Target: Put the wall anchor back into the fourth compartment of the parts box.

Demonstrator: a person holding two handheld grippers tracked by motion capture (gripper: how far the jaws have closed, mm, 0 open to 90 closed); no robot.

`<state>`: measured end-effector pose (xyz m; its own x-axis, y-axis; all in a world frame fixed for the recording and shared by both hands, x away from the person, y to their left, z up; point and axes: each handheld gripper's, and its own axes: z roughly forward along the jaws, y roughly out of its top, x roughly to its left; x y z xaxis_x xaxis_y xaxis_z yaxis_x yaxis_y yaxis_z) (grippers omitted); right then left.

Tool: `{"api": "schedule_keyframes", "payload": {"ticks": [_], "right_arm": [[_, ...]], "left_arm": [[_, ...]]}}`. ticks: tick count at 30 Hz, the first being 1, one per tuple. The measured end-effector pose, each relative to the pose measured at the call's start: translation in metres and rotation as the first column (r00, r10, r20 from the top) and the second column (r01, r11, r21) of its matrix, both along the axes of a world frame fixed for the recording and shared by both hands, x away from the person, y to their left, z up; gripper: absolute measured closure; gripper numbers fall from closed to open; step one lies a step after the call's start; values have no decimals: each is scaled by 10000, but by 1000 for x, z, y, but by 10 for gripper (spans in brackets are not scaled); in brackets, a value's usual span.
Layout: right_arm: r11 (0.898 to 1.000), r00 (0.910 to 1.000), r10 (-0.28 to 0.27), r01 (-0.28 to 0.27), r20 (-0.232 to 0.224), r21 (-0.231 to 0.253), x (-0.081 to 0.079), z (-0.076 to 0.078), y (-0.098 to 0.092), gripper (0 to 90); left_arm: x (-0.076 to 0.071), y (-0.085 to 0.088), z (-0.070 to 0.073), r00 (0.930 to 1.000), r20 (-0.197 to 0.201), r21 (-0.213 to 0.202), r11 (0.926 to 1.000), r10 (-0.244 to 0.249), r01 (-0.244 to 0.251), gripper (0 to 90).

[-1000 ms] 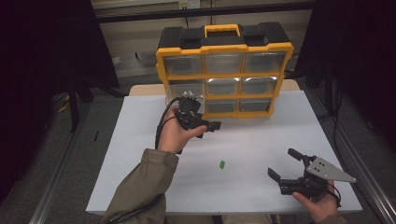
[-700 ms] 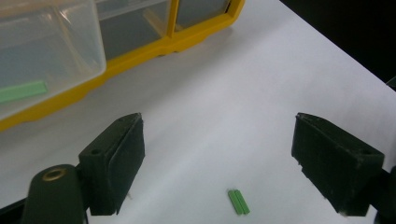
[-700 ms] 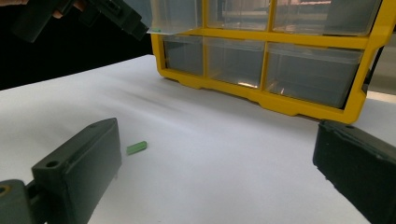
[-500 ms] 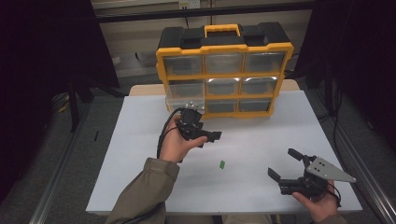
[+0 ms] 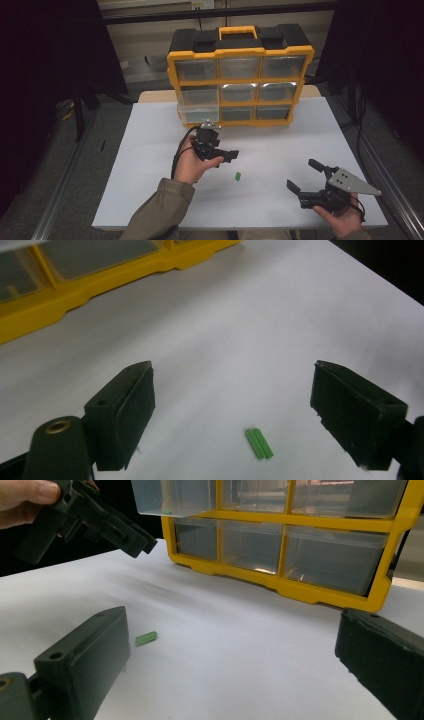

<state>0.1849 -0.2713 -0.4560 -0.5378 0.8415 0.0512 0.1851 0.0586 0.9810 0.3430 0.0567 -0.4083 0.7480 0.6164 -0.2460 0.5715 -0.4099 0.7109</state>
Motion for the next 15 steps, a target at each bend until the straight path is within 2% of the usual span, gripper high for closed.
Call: {"api": "schedule_keyframes", "payload": {"ticks": [7,10,14,15], "right_arm": [[10000,10000,0,0,-33,9,0,0,0,11],[10000,10000,10,-10,-4,32,0,0,0,11],[10000,10000,11,-11,4,6,0,0,0,11],[10000,10000,12,-12,-4,2,0,0,0,11]], "left_arm": [[-5,-3,-12,10000,-22,-58,10000,-36,35,178],[-7,-3,-16,10000,74,148,9999,-65,64,178],[-10,-3,-23,9998,208,-7,10000,-67,67,178],[-10,-2,-23,9997,202,215,9997,-125,121,178]]}}
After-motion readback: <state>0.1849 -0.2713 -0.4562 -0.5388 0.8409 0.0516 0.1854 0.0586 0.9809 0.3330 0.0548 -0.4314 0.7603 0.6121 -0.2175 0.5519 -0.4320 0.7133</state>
